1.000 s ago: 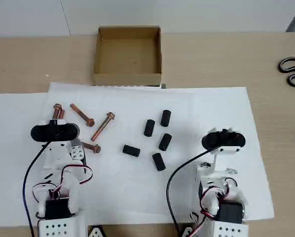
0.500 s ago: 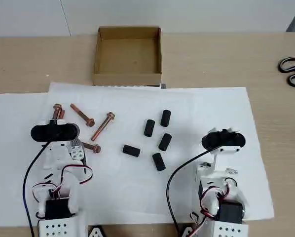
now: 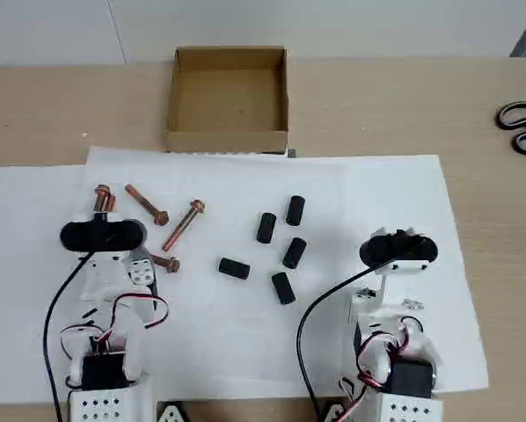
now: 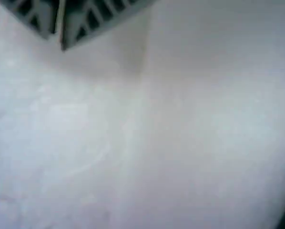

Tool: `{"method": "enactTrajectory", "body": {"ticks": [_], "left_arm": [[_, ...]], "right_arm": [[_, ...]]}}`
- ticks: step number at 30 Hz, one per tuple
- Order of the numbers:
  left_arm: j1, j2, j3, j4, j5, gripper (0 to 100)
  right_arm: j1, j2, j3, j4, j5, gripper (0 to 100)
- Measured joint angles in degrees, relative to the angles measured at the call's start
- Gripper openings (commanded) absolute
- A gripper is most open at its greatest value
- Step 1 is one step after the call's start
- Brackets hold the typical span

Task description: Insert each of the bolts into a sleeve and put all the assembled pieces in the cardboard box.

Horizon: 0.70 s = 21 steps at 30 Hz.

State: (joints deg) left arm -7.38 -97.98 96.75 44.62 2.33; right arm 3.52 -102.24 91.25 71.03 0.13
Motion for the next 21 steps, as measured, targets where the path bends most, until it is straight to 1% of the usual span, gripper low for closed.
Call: {"method": "enactTrajectory", "body": {"ticks": [2,4,9,12,14,16,18,21], "left_arm": [[0.09,0.09,-1.93,2.02,-0.09,1],[0.79,0.09,-6.95,6.33,0.0,1],[6.33,0.0,-21.54,18.73,-0.09,1],[7.91,2.9,-29.89,23.56,-0.09,1],[7.56,8.09,-35.34,25.41,-0.09,1],[5.71,15.3,-42.02,26.99,-0.09,1],[4.4,24.26,-49.93,29.27,0.0,1],[3.78,38.33,-64.44,35.16,0.35,1]], "right_arm": [[0.0,0.0,0.0,0.0,0.0,0.4],[0.0,0.0,0.0,0.0,0.0,0.4],[0.0,0.0,0.0,0.0,0.0,0.4],[0.0,0.0,0.0,0.0,0.0,0.4],[0.0,0.0,0.0,0.0,0.0,0.4],[0.0,0.0,0.0,0.0,0.0,0.4],[0.0,0.0,0.0,0.0,0.0,0.4],[0.0,0.0,0.0,0.0,0.0,0.4]]}}
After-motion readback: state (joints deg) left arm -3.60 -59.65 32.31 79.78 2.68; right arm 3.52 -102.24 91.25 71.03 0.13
